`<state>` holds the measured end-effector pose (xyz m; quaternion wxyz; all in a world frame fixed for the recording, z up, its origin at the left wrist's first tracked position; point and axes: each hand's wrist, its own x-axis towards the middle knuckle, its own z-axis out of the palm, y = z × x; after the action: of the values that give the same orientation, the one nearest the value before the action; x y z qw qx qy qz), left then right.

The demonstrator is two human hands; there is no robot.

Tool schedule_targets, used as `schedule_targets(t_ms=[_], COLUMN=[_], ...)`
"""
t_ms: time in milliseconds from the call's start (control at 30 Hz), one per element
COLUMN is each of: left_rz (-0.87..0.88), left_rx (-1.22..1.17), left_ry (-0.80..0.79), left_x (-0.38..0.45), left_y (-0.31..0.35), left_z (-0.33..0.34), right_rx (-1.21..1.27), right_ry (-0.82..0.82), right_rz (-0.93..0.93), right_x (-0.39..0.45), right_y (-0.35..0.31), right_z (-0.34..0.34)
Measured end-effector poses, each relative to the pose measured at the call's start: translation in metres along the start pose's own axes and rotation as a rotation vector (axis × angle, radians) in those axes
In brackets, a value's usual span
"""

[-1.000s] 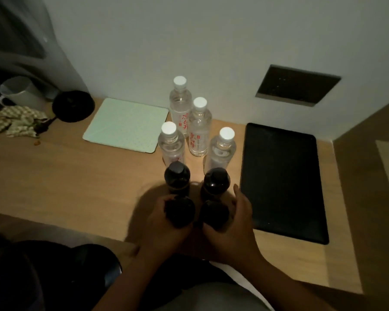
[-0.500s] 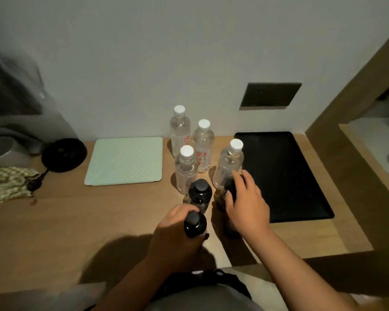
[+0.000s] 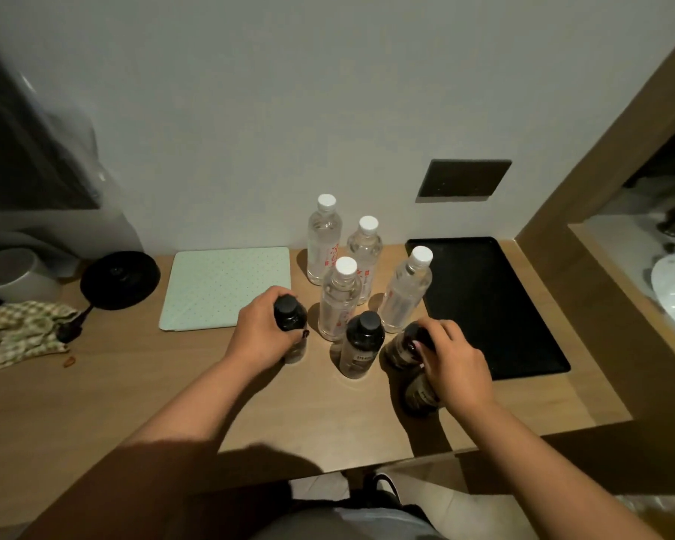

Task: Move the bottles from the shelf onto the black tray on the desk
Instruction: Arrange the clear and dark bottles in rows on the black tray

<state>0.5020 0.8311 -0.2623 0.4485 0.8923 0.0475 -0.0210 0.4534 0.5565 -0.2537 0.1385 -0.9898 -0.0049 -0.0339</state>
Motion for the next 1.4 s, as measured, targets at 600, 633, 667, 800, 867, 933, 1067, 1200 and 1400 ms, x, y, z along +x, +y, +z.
schedule_targets(t_ms=[600, 633, 667, 800, 867, 933, 1067, 1200, 1400], left_rz=[-0.148, -0.181, -0.207, -0.135, -0.127, -0.116, -0.123, -0.163, -0.193], left_rx=[-0.215, -0.282, -0.332, -0.373, -0.343, -0.327, -0.287, -0.264, -0.285], left_ry=[0.423, 0.469, 0.449, 0.014, -0.104, -0.123, -0.067, -0.022, 0.01], left_x=[-0.045, -0.058, -0.068, -0.092, -0.094, -0.092, -0.081, -0.074, -0.067], left_y=[-0.023, -0.026, -0.03, -0.04, -0.041, -0.046, -0.052, -0.05, -0.05], left_z=[0.011, 0.012, 0.014, 0.026, 0.027, 0.027, 0.021, 0.016, 0.018], right_rx=[-0.045, -0.058, -0.064, -0.016, 0.017, 0.037, 0.059, 0.102, 0.12], right_ry=[-0.214, -0.214, -0.206, -0.197, -0.202, -0.188, -0.154, -0.142, -0.074], right_rz=[-0.675, -0.704, -0.73, -0.813, -0.858, -0.891, -0.944, -0.918, -0.896], right_x=[-0.042, -0.04, -0.037, -0.02, -0.011, -0.001, 0.017, 0.027, 0.025], right_y=[-0.037, -0.044, -0.052, -0.08, -0.093, -0.104, -0.118, -0.12, -0.102], right_z=[-0.001, 0.001, 0.003, 0.016, 0.025, 0.034, 0.044, 0.041, 0.038])
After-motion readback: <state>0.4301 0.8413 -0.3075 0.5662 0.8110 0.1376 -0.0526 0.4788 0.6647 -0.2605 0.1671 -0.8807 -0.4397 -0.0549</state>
